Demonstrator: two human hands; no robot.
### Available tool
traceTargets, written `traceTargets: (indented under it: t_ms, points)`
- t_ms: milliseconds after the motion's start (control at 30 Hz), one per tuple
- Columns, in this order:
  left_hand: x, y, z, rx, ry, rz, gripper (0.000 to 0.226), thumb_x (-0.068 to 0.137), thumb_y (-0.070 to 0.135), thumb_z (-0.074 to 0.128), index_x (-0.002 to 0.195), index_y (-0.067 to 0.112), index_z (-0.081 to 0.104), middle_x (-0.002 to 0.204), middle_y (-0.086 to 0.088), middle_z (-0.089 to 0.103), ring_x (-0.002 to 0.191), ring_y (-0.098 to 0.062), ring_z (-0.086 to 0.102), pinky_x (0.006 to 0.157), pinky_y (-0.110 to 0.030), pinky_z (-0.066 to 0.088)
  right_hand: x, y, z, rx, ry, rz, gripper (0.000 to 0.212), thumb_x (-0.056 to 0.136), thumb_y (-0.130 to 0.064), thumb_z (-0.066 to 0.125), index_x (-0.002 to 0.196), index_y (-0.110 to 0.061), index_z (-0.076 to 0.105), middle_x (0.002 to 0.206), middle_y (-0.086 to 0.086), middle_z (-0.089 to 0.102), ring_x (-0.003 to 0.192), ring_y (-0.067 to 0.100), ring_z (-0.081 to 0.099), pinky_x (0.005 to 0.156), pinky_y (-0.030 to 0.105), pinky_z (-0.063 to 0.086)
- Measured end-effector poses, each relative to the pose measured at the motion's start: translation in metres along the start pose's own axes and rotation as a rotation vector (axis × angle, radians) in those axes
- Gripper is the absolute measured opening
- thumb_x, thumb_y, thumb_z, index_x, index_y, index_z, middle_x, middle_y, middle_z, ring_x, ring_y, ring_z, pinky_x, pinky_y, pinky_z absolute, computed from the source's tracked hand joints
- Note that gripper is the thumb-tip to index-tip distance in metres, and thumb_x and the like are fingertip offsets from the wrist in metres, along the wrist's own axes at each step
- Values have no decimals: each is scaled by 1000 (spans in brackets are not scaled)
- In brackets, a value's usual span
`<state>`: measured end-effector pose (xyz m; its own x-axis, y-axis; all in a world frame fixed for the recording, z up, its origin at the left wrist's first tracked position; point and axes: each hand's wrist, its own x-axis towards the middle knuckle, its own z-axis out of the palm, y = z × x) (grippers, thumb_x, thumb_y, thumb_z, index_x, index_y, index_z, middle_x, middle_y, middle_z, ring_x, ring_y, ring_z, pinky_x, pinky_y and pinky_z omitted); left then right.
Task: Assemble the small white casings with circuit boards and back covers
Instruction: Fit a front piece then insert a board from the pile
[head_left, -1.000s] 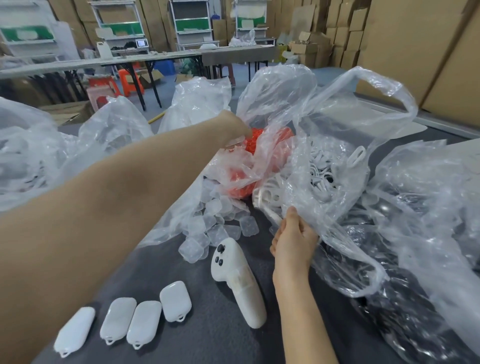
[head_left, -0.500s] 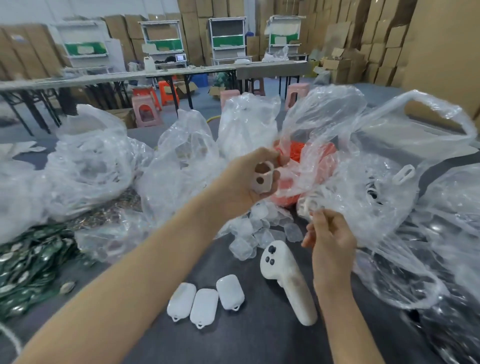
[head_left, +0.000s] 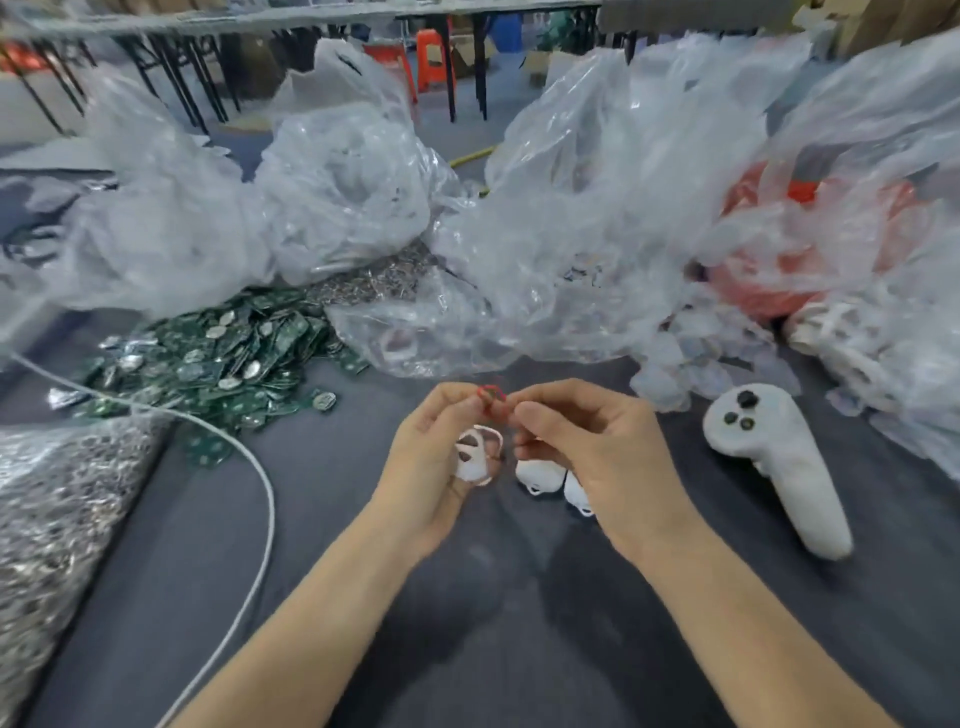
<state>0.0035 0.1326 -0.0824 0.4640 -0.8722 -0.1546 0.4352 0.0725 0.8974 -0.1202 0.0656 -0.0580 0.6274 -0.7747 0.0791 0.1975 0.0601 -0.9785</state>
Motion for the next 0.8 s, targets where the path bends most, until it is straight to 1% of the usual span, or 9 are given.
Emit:
traceTargets:
  t_ms: [67,267,433,533,600,667,700,733,800]
  points:
    - [-1,-6,-6,-7,-5,47,6,75,20,63,69,21,65,65,-1,62,52,-13,58,48,-22,47,2,2,6,-57,-3,-2,6,79,-5,72,81,-10,73,73,4,72,64,13,65,65,22,55]
    - [0,-7,-12,-2,-44,50,7,74,20,69,68,23,67,64,-1,61,49,-12,56,47,-21,48,4,17,13,-196,44,-41,17,82,-8,70,92,-22,71,73,-7,66,67,7,63,61,18,51]
    - [0,-8,-19,-10,-182,-40,13,80,16,62,70,21,69,66,-1,62,50,-10,57,47,-19,47,3,22,8,-103,14,12,13,84,-5,67,91,-16,69,79,-2,70,71,10,66,64,17,52]
    - [2,-8,-22,-35,-248,-57,15,82,16,59,71,19,68,61,-1,59,49,-10,55,48,-19,47,-1,22,5,-139,-28,48,6,82,-14,68,88,-13,66,69,-1,65,58,10,58,55,19,49]
    - [3,-9,-22,-36,-261,-64,16,84,18,58,71,17,68,61,-1,59,49,-9,54,47,-19,46,-2,24,5,-132,-8,71,15,76,-23,69,81,-10,64,66,1,63,57,11,55,54,21,47]
    - [5,-10,-21,-55,-235,-77,18,85,26,60,76,13,68,62,-2,59,48,-10,54,45,-19,46,-1,26,5,-63,32,104,19,72,-25,70,79,-8,64,73,3,69,63,15,63,60,23,52]
    - [5,-11,-20,-68,-219,-76,26,86,35,61,79,11,69,64,-3,61,47,-9,55,44,-18,46,-1,27,5,-18,48,118,19,70,-24,70,79,-8,64,82,3,72,69,16,67,64,24,54]
    - [5,-10,-20,-80,-201,-72,34,87,44,61,82,11,70,68,-4,63,46,-9,55,42,-18,46,0,27,4,30,61,127,19,69,-24,71,77,-9,64,91,4,73,76,18,70,66,25,55]
    - [5,-9,-18,-88,-144,-48,37,82,52,55,84,17,70,75,-4,65,43,-8,52,38,-14,42,0,26,3,124,65,124,18,67,-25,72,75,-11,65,101,7,73,84,24,72,69,25,55]
